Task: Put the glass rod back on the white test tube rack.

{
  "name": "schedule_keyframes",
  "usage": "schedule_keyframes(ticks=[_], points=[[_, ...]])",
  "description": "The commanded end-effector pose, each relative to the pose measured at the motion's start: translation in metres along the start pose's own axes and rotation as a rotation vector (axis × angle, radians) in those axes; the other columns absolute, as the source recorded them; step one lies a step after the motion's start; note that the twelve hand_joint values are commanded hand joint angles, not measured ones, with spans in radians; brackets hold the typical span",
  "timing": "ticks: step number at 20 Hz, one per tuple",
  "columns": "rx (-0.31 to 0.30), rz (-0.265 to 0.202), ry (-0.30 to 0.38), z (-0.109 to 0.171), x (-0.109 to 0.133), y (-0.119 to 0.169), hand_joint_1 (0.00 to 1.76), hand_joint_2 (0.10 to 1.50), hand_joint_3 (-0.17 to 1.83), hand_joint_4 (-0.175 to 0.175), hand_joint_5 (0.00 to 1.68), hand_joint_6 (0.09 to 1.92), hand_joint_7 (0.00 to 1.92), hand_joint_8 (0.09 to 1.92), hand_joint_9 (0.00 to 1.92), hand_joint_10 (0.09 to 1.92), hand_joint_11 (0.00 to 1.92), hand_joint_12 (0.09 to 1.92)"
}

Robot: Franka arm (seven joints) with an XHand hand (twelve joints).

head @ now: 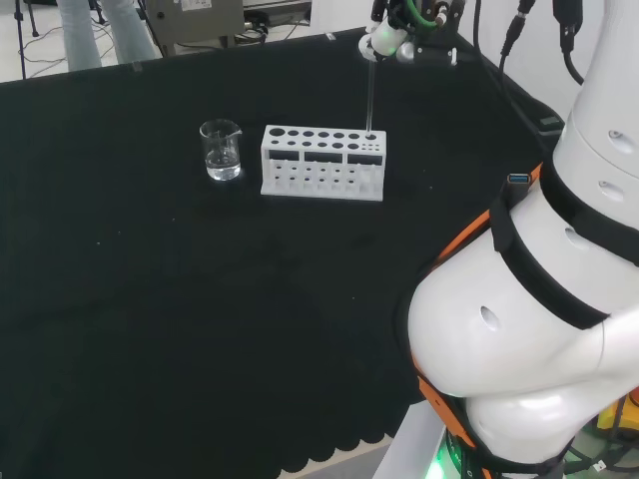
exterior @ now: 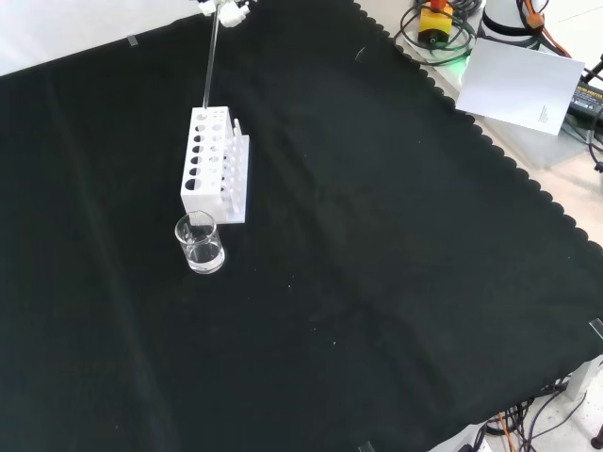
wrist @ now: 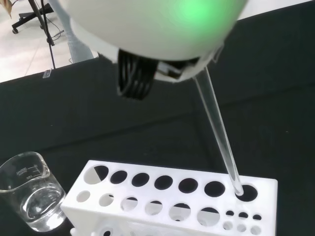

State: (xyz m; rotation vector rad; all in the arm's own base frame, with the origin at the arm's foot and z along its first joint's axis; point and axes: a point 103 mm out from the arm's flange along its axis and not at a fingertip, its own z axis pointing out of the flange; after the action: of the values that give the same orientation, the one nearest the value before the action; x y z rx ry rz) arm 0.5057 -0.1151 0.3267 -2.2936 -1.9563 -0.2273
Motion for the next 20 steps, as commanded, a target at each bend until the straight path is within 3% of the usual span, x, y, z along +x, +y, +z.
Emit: schedule_keyframes(ticks=[1,20], points=[[0.005,0.004,0.006,0.003,-0.006,0.0,1.23,0.44,0.97,-0.175,1.4,0.6,1.69,0.85,1.92,0.62,1.37,0.7],[0.046,-0.005,0.008,0.03,-0.007,0.01,1.23,0.44,0.98,-0.175,1.4,0.6,1.69,0.85,1.92,0.62,1.38,0.7]])
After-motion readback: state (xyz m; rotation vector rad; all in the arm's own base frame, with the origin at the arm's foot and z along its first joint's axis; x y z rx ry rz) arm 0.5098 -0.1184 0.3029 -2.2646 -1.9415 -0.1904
